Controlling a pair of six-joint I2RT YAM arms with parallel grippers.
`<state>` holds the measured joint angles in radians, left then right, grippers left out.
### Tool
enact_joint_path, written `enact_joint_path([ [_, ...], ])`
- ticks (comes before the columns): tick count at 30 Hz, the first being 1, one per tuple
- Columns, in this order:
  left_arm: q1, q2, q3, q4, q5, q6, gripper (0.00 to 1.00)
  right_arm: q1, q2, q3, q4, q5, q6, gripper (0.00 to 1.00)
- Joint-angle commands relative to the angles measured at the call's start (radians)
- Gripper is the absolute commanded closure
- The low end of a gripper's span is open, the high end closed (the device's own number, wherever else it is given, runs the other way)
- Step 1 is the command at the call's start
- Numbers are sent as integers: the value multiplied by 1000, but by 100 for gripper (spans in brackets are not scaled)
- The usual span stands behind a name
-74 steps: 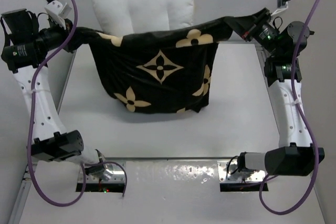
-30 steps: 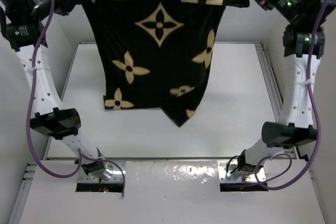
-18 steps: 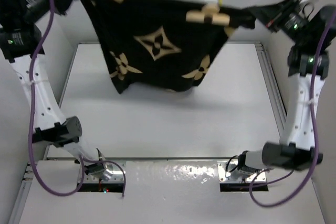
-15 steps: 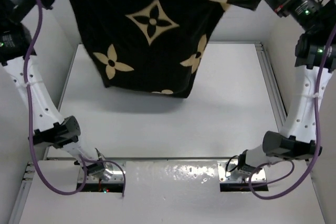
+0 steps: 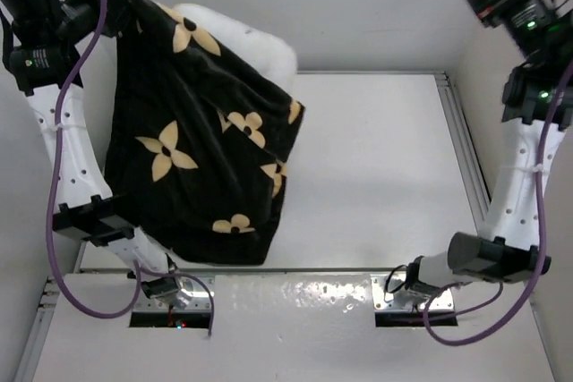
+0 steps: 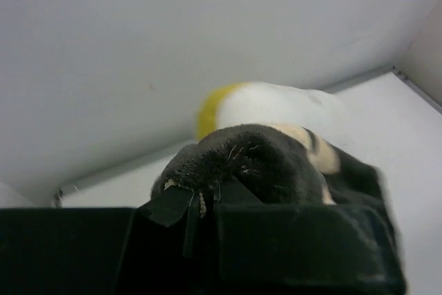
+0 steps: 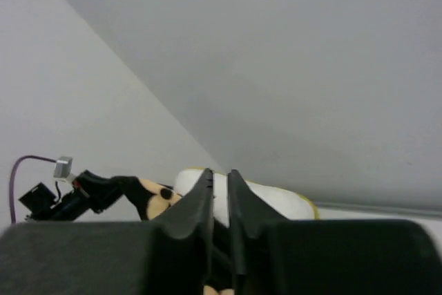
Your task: Put the pillow into the pillowcase
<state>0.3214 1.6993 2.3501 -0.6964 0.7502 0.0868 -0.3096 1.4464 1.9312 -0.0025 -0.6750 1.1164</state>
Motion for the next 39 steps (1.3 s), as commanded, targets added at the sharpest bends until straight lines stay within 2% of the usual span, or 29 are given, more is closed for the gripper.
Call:
enact_joint_path([
  [1,-14,-307,-264,262,92,44,100,151,-150,-292,-54,1,-103,82],
  [2,-34,-452,-516,315,148,80,100,262,-197,-428,-76,55,-156,76],
  [3,-41,-495,-582,304,173,103,100,302,-281,-549,-79,116,-244,70],
  [4,-56,-521,-604,254,190,152,100,399,-314,-762,-59,224,-268,59],
  [6,-71,-512,-568,79,193,192,100,457,-349,-906,-27,265,-259,49],
  [7,-88,-509,-539,37,201,246,100,525,-347,-998,37,284,-253,41],
  [9,-108,-517,-519,-26,215,281,100,602,-313,-1058,111,330,-262,34],
  [11,-137,-535,-514,-28,218,280,100,685,-207,-1069,194,341,-271,24],
  [17,-188,-593,-544,-155,190,375,100,727,172,-917,466,213,-98,14],
  [22,-219,-633,-583,-198,156,409,100,779,406,-729,506,184,-17,9],
  [24,-225,-635,-572,-218,143,409,100,791,501,-655,504,212,19,9],
  [27,-234,-629,-537,-218,127,401,100,784,606,-632,525,301,124,9],
  [30,-243,-601,-493,-224,117,377,100,758,638,-714,587,327,177,9],
  [35,-258,-587,-523,-183,109,335,100,727,574,-859,561,310,24,7],
  [39,-269,-580,-526,-167,92,326,100,676,467,-1125,714,290,48,7],
])
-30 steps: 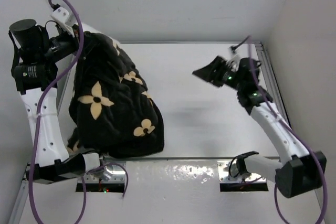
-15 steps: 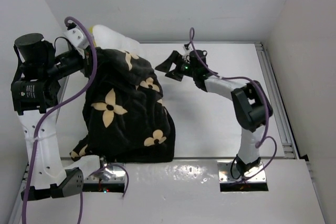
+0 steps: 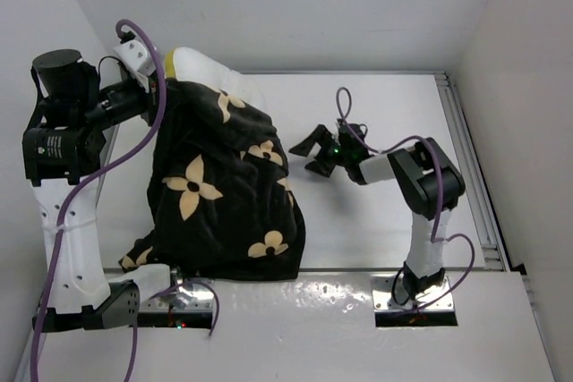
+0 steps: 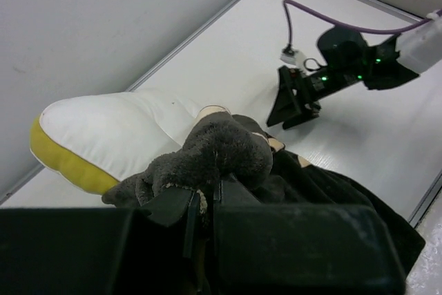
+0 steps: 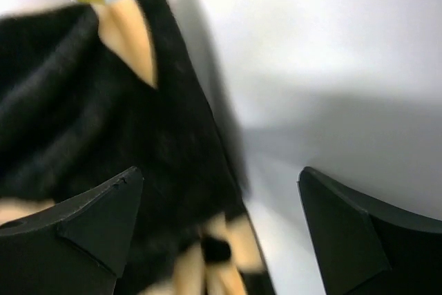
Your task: Put the pillow into the pillowcase
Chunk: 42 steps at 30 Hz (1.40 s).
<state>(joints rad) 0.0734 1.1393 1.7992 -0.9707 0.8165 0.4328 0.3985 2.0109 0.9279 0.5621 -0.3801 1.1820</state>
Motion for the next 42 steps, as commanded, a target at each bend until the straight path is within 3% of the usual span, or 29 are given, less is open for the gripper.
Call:
enact_joint_path([
  [1,-21,-16,28,107,18,-22,100,-35,-116,-156,233,-12,-7,7],
  [4,-29,-4,38,107,13,-22,100,-20,-72,-181,334,-84,28,7],
  [11,-47,5,61,98,-8,-19,100,63,77,-51,472,-95,120,10],
  [14,-50,-3,58,92,-28,-6,100,88,115,-28,470,-82,125,18],
  [15,-50,-4,57,93,-31,-3,100,89,120,-31,473,-79,131,24],
  [16,-52,-6,57,89,-31,-3,100,88,123,-46,478,-71,154,43],
  [18,-53,-6,55,89,-33,1,100,73,101,-81,492,-50,166,66],
  [19,-53,-6,54,84,-34,4,100,66,83,-102,492,-8,166,88],
  [21,-55,-7,52,82,-40,15,100,36,19,-181,487,32,151,100],
  [26,-61,-7,48,75,-56,29,100,-65,-142,-291,431,87,78,100],
  [28,-60,-7,45,75,-77,40,100,-90,-259,-275,253,98,-44,100],
  [30,-60,-9,23,82,-130,41,100,-116,-335,-183,-29,163,-169,100],
  [31,-58,-7,13,107,-160,34,100,-124,-404,-91,-113,193,-297,100],
  [33,-55,-6,-4,138,-247,-6,100,-157,-458,7,-293,243,-401,100],
  [38,-41,26,51,297,-407,-100,100,-277,-603,356,-430,253,-539,100],
  [42,-29,91,207,381,-493,-134,100,-320,-650,636,-477,257,-607,100],
])
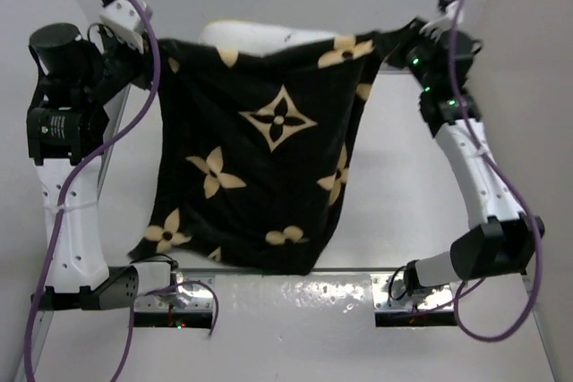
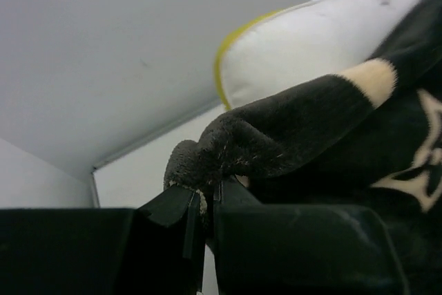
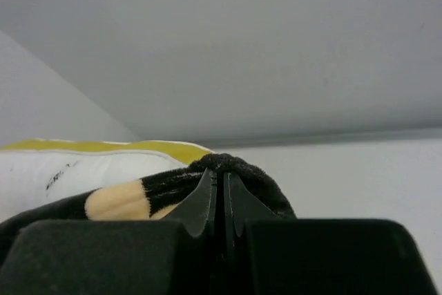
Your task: Put the pillow into the pillowcase
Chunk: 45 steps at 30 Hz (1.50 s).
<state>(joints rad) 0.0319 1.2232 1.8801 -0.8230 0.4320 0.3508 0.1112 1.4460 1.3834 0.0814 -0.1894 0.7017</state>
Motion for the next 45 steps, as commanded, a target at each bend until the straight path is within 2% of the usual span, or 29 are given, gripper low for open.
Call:
enact_joint_path([
  [1,20,16,199,258,-120,-61,100,-39,-91,298,-14,64,-137,100],
  [4,28,42,337,320,-160,-65,100,-48,-148,407,-37,54,-171,100],
  [8,28,58,439,291,-157,-32,100,-53,-312,272,44,67,-189,100],
  [11,22,-11,297,263,-93,-24,100,-53,-383,140,-6,74,-192,100],
  [12,17,-40,108,292,-58,-26,100,-54,-391,97,-18,64,-171,100],
  [15,17,-88,-141,334,-68,-36,100,-54,-363,19,-72,6,-130,100],
  [17,34,2,-39,300,-73,-70,100,-65,-306,158,-144,2,-145,100],
  [18,45,51,184,236,-64,-76,100,-74,-285,309,-167,4,-166,100],
  [19,49,141,305,205,-55,-78,100,-91,-245,386,-208,4,-174,100],
  [21,60,189,503,159,-26,-78,100,-103,-219,530,-241,2,-195,100],
  [23,65,147,423,163,-12,-87,100,-107,-255,508,-264,1,-203,100],
  [24,65,59,324,197,8,-87,100,-107,-288,368,-250,-4,-194,100],
  [25,62,12,81,259,22,-84,100,-107,-358,265,-179,-16,-168,100],
  [26,60,-20,-14,293,10,-82,100,-107,-377,176,-139,-16,-154,100],
  [27,60,-31,-60,314,-11,-84,100,-107,-377,110,-126,-15,-139,100],
  [28,66,-4,-50,323,-28,-87,100,-152,-359,150,-146,-15,-134,100],
  [29,74,40,144,285,-41,-91,100,-163,-293,223,-211,-34,-137,100],
  [31,100,236,477,219,-41,-93,100,-179,-221,525,-258,-42,-154,100],
  [32,109,283,743,205,-39,-93,100,-180,-161,619,-288,-26,-169,100],
  [33,129,304,778,222,-32,-89,100,-180,-142,760,-304,-13,-176,100],
  [34,135,255,736,251,-29,-91,100,-180,-136,787,-322,-1,-186,100],
  [35,140,196,462,345,-15,-95,100,-180,-147,777,-327,10,-195,100],
  [36,146,47,286,398,0,-89,100,-180,-217,620,-318,8,-188,100],
  [38,138,-55,-108,467,37,-87,100,-180,-313,339,-171,-5,-133,100],
  [39,128,-80,-166,452,36,-107,100,-182,-358,127,-137,-4,-111,100],
  [40,126,-64,-183,415,30,-116,100,-189,-349,84,-155,-11,-88,100],
  [42,128,54,-22,308,-1,-105,100,-208,-290,190,-212,-67,-50,100],
  [44,161,172,251,230,-41,-119,100,-231,-178,375,-271,-78,-53,100],
  [45,181,296,589,220,-51,-130,100,-251,-91,636,-294,-58,-59,100],
])
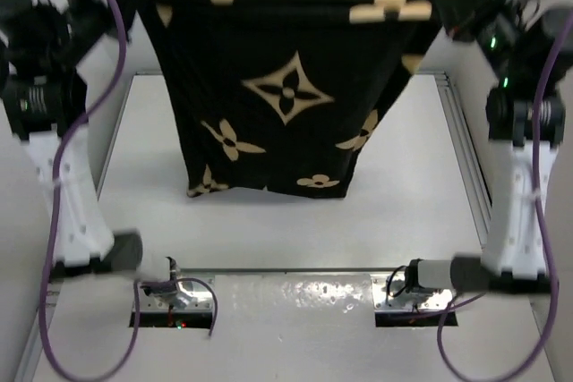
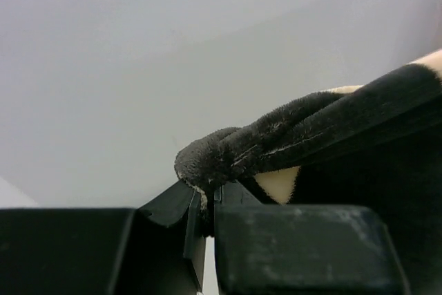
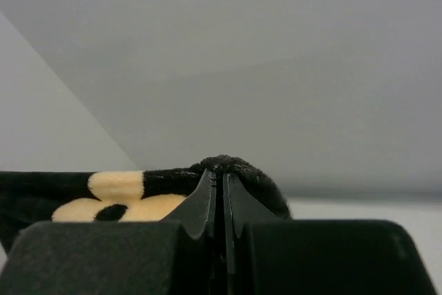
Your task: Put the pillow into the pillowcase
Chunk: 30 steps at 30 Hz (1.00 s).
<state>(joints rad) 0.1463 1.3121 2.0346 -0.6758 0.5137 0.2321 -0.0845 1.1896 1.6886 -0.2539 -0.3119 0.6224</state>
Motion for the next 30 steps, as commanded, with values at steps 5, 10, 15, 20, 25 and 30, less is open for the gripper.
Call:
enact_joint_path([
  [5,173,12,311,541,-138,-65,100,-66,191,628,82,154,-7,100],
  [10,180,-111,-55,327,17,-14,100,-66,-116,3,237,152,-1,100],
  [15,159,-4,-84,193,-35,-25,100,-72,8,-66,157,8,109,100],
  [20,278,234,521,284,-24,-142,100,-118,252,617,58,36,137,100],
  [25,325,-98,-39,437,71,-35,100,-116,-103,191,176,-31,100,100],
  [30,294,-62,-154,13,112,58,100,-126,-374,-494,160,-3,112,100],
])
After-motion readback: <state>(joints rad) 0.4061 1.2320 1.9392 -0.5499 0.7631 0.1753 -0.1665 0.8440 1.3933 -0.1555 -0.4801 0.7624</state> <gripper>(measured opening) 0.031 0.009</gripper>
